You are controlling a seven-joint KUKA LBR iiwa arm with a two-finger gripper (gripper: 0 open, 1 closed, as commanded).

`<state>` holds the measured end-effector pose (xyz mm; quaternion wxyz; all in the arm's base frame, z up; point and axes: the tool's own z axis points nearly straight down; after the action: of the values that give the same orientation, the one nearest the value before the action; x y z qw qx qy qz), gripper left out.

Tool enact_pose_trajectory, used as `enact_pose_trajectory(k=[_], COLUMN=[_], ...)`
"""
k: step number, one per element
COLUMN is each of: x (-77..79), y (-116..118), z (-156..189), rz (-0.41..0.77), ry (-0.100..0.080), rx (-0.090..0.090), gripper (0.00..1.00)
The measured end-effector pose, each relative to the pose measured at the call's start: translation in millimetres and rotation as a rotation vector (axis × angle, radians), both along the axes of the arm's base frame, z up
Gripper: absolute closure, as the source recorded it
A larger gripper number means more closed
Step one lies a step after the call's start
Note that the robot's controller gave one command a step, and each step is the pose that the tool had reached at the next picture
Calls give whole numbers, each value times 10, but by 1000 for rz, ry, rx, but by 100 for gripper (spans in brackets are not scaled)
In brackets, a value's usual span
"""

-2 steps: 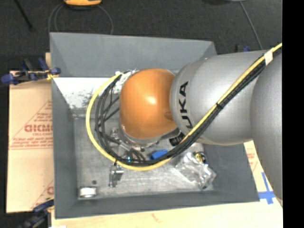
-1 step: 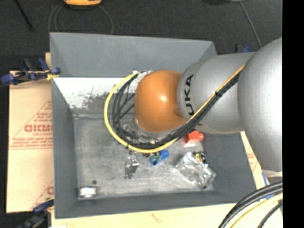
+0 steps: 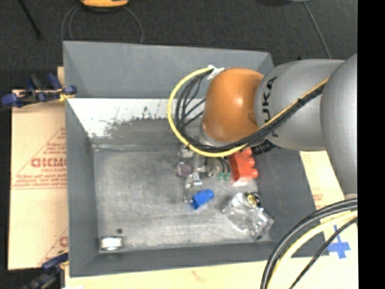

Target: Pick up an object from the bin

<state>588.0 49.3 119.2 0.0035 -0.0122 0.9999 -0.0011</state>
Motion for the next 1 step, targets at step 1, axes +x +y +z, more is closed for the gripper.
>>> enact_pose_trajectory(k=[1], x=[445], y=[-399], z=[-447], rz=[406], ry=[-5], rx=[2], gripper=[0])
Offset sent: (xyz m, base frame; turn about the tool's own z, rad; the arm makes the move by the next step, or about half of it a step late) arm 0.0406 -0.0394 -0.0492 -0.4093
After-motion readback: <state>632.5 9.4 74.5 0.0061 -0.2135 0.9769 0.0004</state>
